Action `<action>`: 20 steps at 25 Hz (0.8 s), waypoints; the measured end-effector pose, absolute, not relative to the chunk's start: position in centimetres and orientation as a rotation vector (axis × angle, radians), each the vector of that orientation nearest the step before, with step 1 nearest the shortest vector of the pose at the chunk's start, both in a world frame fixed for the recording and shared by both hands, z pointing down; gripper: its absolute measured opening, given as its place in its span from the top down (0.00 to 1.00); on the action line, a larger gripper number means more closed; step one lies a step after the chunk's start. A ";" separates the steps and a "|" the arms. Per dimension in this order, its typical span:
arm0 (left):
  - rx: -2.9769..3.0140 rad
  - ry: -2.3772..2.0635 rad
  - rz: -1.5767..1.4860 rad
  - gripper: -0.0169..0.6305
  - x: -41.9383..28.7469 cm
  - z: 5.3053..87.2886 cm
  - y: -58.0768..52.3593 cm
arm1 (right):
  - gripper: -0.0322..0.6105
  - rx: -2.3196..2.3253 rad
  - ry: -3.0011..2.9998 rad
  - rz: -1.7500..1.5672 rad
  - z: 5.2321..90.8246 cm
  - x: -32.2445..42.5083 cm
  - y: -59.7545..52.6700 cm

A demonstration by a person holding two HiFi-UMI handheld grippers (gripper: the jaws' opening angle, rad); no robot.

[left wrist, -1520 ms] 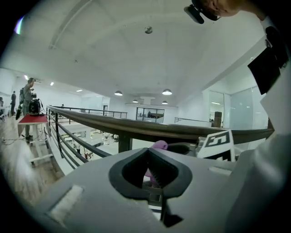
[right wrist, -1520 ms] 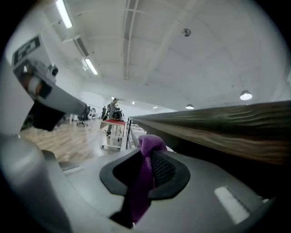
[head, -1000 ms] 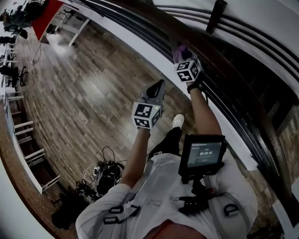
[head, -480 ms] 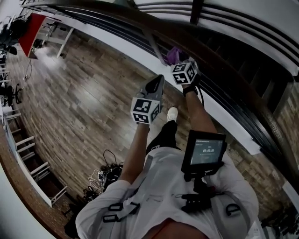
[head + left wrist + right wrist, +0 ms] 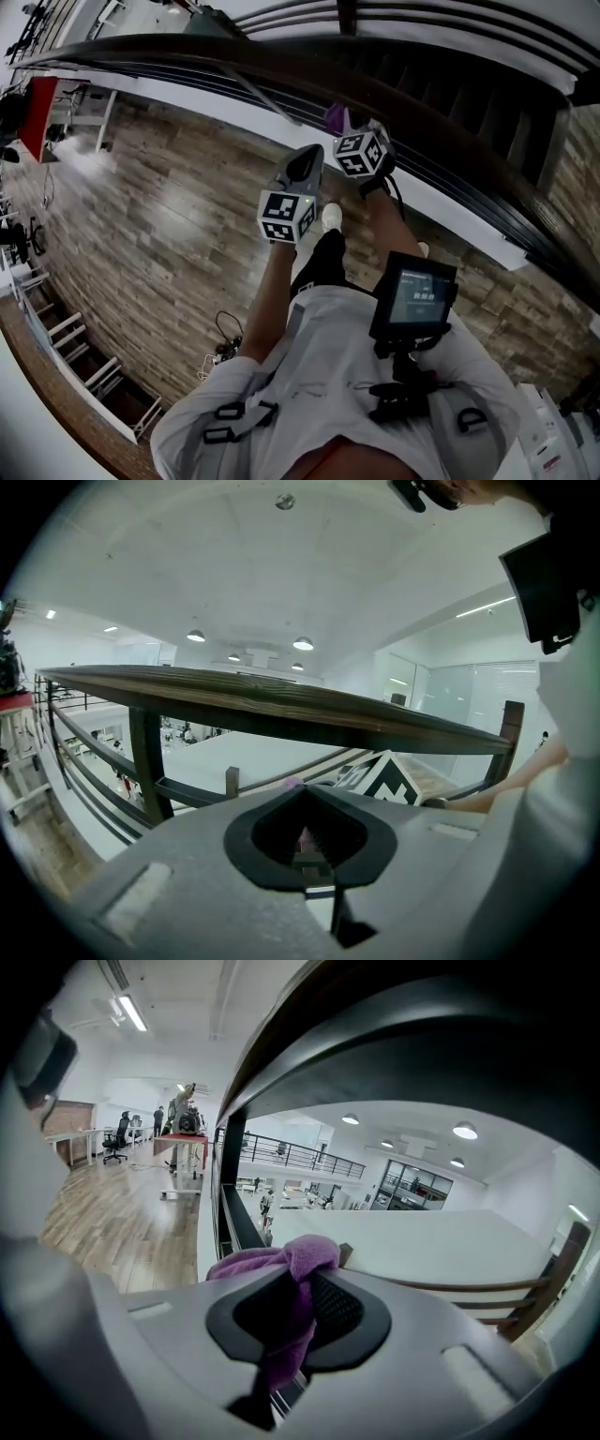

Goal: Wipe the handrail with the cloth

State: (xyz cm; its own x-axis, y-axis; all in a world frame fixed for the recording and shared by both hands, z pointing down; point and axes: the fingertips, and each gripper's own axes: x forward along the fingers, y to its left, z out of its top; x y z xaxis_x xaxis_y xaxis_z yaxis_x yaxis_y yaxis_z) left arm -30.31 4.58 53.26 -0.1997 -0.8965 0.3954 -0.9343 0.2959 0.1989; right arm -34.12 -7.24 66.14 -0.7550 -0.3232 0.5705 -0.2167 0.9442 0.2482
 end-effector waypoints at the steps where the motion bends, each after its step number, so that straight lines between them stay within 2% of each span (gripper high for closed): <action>1: 1.646 -2.124 0.123 0.97 -29.7 53.4 4.1 | 0.87 0.396 -2.447 -0.215 66.2 -33.0 -7.7; 20: 2.015 -1.812 0.212 0.97 -11.7 51.3 -8.3 | 0.87 0.770 -2.344 0.004 66.3 -9.5 -18.3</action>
